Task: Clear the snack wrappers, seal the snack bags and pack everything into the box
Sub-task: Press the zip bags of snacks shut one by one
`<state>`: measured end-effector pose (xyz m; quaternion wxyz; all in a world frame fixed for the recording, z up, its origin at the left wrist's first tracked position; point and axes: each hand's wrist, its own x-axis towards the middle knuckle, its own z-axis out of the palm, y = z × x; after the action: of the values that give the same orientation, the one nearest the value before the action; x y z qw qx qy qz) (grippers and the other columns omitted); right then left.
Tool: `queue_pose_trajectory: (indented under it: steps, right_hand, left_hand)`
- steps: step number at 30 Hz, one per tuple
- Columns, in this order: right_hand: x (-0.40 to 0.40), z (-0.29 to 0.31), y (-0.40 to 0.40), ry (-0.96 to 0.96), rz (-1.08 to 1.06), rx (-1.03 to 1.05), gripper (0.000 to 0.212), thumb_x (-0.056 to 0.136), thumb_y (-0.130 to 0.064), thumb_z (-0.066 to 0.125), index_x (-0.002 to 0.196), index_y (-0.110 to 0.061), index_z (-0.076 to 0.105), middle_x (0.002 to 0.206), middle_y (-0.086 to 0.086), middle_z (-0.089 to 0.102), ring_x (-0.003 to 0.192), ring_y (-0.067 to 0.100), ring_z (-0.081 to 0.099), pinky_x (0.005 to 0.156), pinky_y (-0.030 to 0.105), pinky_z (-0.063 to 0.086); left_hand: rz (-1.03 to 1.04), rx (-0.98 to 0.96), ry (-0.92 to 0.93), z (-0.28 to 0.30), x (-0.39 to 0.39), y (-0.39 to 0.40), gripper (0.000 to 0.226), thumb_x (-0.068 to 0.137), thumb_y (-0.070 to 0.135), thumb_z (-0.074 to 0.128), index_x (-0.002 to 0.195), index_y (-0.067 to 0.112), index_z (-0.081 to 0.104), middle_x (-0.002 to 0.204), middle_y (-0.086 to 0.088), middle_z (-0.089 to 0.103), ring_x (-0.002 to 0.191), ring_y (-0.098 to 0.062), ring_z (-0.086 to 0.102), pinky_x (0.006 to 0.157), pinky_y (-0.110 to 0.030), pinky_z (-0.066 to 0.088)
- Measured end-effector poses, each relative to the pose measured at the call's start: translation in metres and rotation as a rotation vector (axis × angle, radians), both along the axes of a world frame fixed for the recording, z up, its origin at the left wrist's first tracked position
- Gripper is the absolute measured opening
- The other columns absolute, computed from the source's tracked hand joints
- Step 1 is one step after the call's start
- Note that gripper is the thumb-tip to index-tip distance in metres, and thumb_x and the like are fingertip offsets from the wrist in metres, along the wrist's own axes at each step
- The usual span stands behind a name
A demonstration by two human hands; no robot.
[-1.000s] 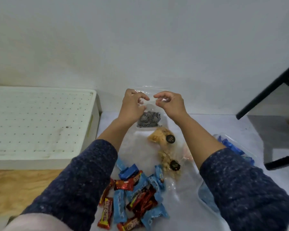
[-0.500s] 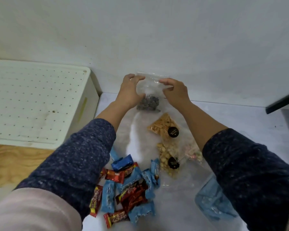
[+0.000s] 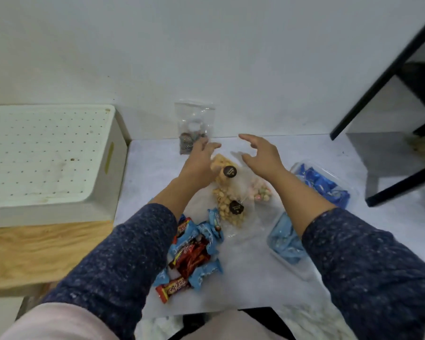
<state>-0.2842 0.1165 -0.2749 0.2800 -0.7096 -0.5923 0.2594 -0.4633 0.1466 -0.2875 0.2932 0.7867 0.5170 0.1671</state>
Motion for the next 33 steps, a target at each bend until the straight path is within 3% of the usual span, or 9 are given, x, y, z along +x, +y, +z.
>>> queue_pose_trajectory:
  steps: [2,5,13,16,20,23,27,30,33]
  right_hand:
    - [0.006,-0.009,-0.025,-0.031,0.019,-0.031,0.053,0.086,-0.008,0.057,0.136,-0.023,0.049,0.142,0.003,0.048,0.13,0.02,0.045,0.102,0.019,0.031]
    - [0.016,-0.023,-0.055,-0.07,0.061,-0.099,0.057,0.081,-0.006,0.06,0.135,-0.024,0.05,0.141,0.004,0.048,0.13,0.019,0.045,0.094,0.01,0.03]
    - [0.051,-0.047,-0.061,-0.246,0.291,-0.209,0.056,0.079,-0.011,0.066,0.133,-0.019,0.053,0.14,0.009,0.048,0.132,0.023,0.041,0.108,0.026,0.029]
    - [0.06,-0.056,-0.052,-0.252,0.345,-0.247,0.056,0.078,-0.015,0.067,0.131,-0.02,0.054,0.138,0.01,0.047,0.129,0.025,0.042,0.109,0.032,0.034]
    - [0.064,-0.065,-0.04,-0.245,0.372,-0.221,0.05,0.074,-0.015,0.063,0.124,-0.022,0.06,0.132,0.008,0.053,0.12,0.026,0.05,0.102,0.039,0.042]
    - [0.064,-0.071,-0.033,-0.212,0.362,-0.186,0.041,0.075,-0.008,0.058,0.114,-0.02,0.066,0.125,0.006,0.058,0.115,0.022,0.054,0.097,0.029,0.041]
    - [0.064,-0.058,-0.025,0.036,0.191,-0.095,0.02,0.082,-0.009,0.06,0.098,-0.012,0.071,0.104,0.003,0.067,0.096,0.018,0.058,0.08,0.021,0.04]
    - [0.061,-0.032,-0.016,0.304,0.119,-0.024,0.005,0.083,-0.013,0.066,0.086,-0.015,0.07,0.086,-0.001,0.065,0.084,0.014,0.058,0.078,0.026,0.044]
    - [0.054,0.007,-0.008,0.574,0.071,-0.01,0.007,0.082,-0.01,0.069,0.086,-0.015,0.068,0.08,-0.005,0.065,0.076,0.006,0.059,0.073,0.018,0.047]
  left_hand:
    - [-0.061,0.024,-0.022,-0.013,0.006,-0.027,0.057,0.083,0.028,0.06,0.135,0.008,0.047,0.144,-0.018,0.035,0.136,-0.028,0.033,0.112,-0.034,0.032]
    - [-0.071,-0.107,-0.019,-0.031,0.016,-0.061,0.064,0.081,0.024,0.071,0.138,0.011,0.044,0.147,-0.012,0.03,0.137,-0.024,0.031,0.11,-0.028,0.028]
    - [0.019,-0.169,0.064,-0.071,0.059,-0.098,0.079,0.073,0.031,0.076,0.141,0.018,0.037,0.152,-0.01,0.022,0.138,-0.025,0.029,0.11,-0.036,0.032]
    - [0.142,-0.078,0.09,-0.077,0.075,-0.1,0.061,0.083,0.028,0.065,0.138,0.014,0.043,0.147,-0.01,0.033,0.133,-0.026,0.036,0.106,-0.034,0.034]
    - [0.25,0.041,0.049,-0.079,0.081,-0.098,0.032,0.086,0.016,0.059,0.116,0.006,0.058,0.12,-0.012,0.055,0.107,-0.03,0.055,0.087,-0.035,0.045]
    - [0.353,0.066,0.043,-0.072,0.08,-0.095,0.016,0.088,0.011,0.052,0.099,0.005,0.061,0.103,-0.016,0.059,0.096,-0.033,0.056,0.08,-0.036,0.044]
    - [0.514,0.113,-0.101,-0.048,0.073,-0.086,0.015,0.091,0.017,0.054,0.1,0.01,0.065,0.102,-0.01,0.067,0.097,-0.026,0.059,0.083,-0.029,0.041]
    - [0.609,0.096,-0.26,-0.02,0.066,-0.072,0.01,0.09,0.023,0.06,0.094,0.016,0.067,0.095,0.001,0.071,0.092,-0.014,0.063,0.079,-0.021,0.042]
    - [0.672,0.069,-0.472,0.014,0.061,-0.058,0.007,0.088,0.022,0.064,0.091,0.017,0.068,0.081,0.008,0.065,0.078,-0.005,0.059,0.074,-0.017,0.042]
